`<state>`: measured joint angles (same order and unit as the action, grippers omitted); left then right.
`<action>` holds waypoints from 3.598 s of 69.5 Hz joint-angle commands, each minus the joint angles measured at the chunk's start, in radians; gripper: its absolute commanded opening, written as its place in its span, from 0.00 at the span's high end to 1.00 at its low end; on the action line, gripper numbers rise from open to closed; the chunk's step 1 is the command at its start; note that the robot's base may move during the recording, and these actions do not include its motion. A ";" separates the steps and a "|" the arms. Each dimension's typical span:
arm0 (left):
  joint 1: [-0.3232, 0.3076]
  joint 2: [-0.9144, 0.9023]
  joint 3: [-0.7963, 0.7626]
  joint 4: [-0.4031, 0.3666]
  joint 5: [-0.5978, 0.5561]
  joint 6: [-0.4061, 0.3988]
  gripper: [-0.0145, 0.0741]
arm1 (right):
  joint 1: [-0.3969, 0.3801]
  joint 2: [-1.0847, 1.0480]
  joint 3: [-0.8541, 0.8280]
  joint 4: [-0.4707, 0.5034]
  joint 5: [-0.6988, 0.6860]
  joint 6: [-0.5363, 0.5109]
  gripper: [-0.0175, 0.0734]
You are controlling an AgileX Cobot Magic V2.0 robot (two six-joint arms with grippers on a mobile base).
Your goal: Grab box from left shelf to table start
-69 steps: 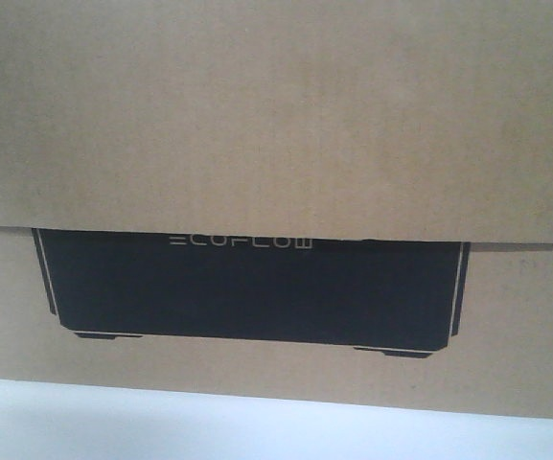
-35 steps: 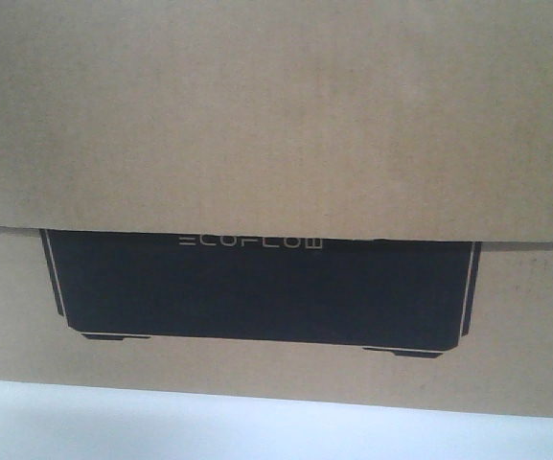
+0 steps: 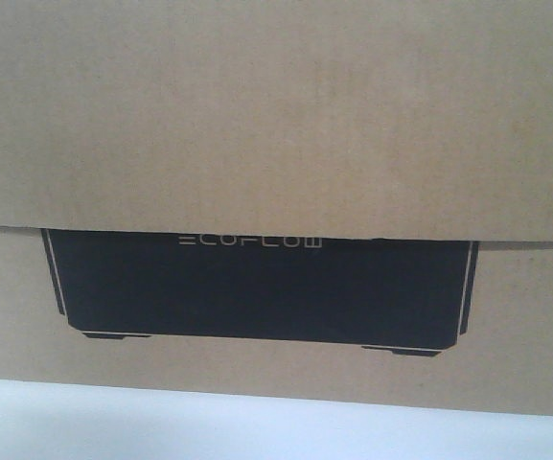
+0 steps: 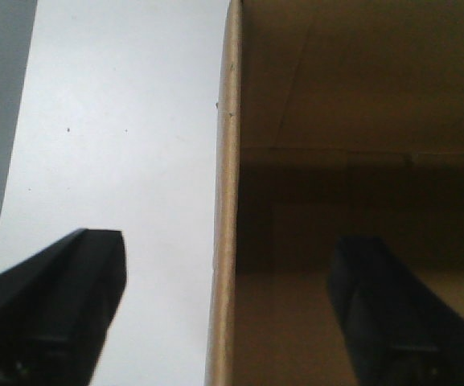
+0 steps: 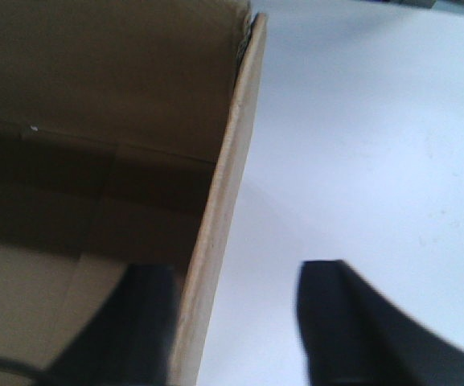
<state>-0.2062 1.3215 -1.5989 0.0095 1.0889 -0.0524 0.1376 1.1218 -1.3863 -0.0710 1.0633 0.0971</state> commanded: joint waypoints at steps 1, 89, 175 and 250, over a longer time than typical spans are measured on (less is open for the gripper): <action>-0.004 -0.109 0.056 0.018 -0.104 -0.009 0.56 | -0.004 -0.091 -0.001 -0.015 -0.080 -0.001 0.57; -0.004 -0.999 1.124 0.011 -0.809 -0.009 0.95 | -0.004 -0.999 0.908 -0.023 -0.555 -0.001 0.74; 0.198 -1.344 1.629 -0.146 -1.155 0.103 0.95 | -0.004 -0.999 0.908 -0.023 -0.551 -0.001 0.74; 0.174 -1.344 1.628 -0.146 -1.122 0.103 0.95 | -0.004 -1.000 0.923 -0.024 -0.559 -0.001 0.74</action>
<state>-0.0241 -0.0111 0.0290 -0.1272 0.0615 0.0472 0.1376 0.1114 -0.4469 -0.0775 0.5971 0.0992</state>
